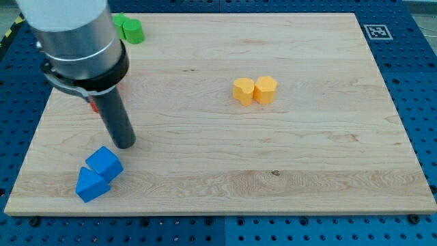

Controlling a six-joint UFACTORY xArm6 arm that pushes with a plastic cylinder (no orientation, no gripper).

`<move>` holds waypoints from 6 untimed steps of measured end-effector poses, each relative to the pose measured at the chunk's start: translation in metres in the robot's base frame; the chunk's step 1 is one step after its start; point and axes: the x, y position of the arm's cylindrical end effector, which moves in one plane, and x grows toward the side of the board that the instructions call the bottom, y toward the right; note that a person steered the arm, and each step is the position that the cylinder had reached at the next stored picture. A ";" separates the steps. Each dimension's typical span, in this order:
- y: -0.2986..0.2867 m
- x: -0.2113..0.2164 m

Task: Point your arm at the bottom left side of red circle

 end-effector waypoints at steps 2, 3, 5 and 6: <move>-0.047 -0.017; -0.068 -0.043; -0.072 -0.048; -0.068 -0.049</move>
